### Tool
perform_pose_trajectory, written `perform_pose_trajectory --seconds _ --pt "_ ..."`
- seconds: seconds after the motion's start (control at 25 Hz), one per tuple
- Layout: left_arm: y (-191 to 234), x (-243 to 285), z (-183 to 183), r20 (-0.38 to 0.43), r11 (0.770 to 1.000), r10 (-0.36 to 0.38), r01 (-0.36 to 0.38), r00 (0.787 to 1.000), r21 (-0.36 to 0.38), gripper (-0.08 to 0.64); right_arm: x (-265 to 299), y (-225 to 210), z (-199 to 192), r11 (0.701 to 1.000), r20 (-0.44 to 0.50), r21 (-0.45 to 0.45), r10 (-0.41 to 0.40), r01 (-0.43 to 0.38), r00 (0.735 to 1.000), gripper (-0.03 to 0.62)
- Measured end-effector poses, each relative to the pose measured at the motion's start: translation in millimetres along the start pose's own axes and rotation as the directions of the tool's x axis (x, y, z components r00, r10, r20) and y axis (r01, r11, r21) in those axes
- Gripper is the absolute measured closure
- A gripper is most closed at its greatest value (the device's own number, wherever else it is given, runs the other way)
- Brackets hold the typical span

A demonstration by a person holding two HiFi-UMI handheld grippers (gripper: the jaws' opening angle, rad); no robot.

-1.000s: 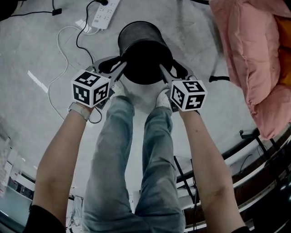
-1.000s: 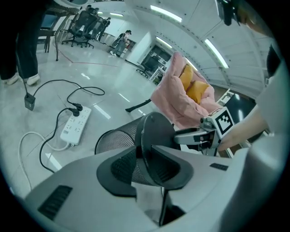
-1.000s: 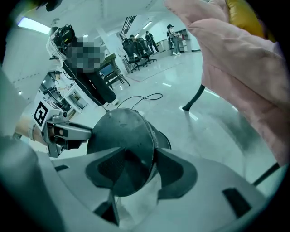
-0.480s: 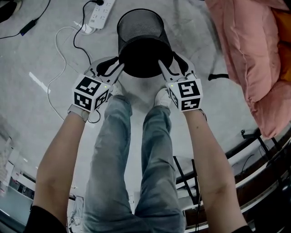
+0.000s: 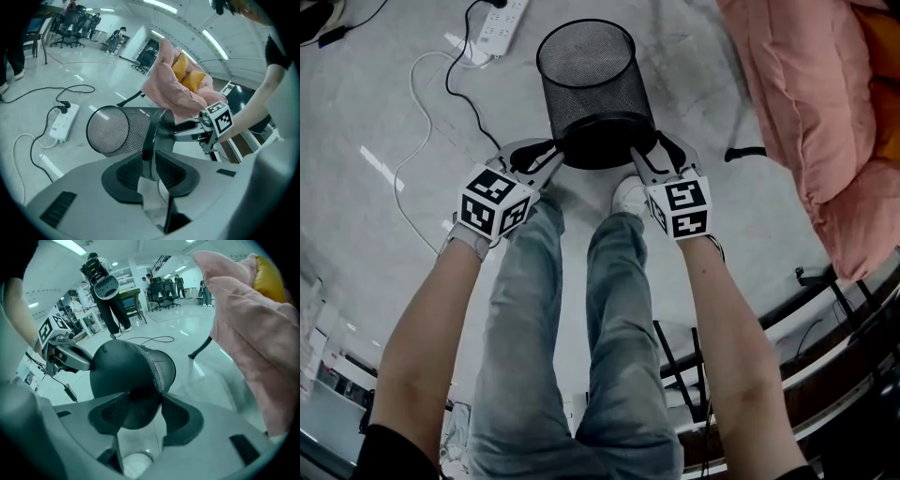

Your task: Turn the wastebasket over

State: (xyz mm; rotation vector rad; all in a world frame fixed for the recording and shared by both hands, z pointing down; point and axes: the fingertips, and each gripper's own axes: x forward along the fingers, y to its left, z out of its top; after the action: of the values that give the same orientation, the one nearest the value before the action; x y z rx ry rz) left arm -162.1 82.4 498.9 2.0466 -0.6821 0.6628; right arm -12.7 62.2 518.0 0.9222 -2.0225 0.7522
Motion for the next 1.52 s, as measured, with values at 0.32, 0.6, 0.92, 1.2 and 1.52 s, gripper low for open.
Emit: perform_pose_trajectory --seconds 0.32,0.6,0.92,1.2,1.52 --pt "-20.4 27.5 -40.9 -0.051 0.999 0.037 -0.039 0.998 -0.028 0.469 -1.3 -6.4 -70.1 0.999 -0.104 -0.010 0.032 -0.033 0.994 0.450" --pt "-20.7 60.8 -83.0 -0.099 0.997 0.070 -0.072 0.993 -0.022 0.468 25.8 -15.7 -114.0 0.995 -0.118 -0.056 0.073 -0.080 0.990 0.460" --pt "-24.3 90.8 -112.4 -0.152 0.998 0.025 -0.017 0.988 0.055 0.469 51.0 -9.2 -145.5 0.976 -0.172 -0.139 0.143 -0.168 0.975 0.479" --pt "-36.9 98.5 -88.6 -0.199 0.998 -0.004 0.017 0.980 0.063 0.460 45.4 -20.2 -148.6 0.992 -0.166 0.018 0.125 -0.123 0.978 0.489" --pt "-20.4 64.2 16.9 -0.181 0.971 0.075 -0.031 0.981 0.236 0.329 -1.4 -10.6 -103.4 0.968 -0.057 0.239 0.089 -0.073 0.994 0.489"
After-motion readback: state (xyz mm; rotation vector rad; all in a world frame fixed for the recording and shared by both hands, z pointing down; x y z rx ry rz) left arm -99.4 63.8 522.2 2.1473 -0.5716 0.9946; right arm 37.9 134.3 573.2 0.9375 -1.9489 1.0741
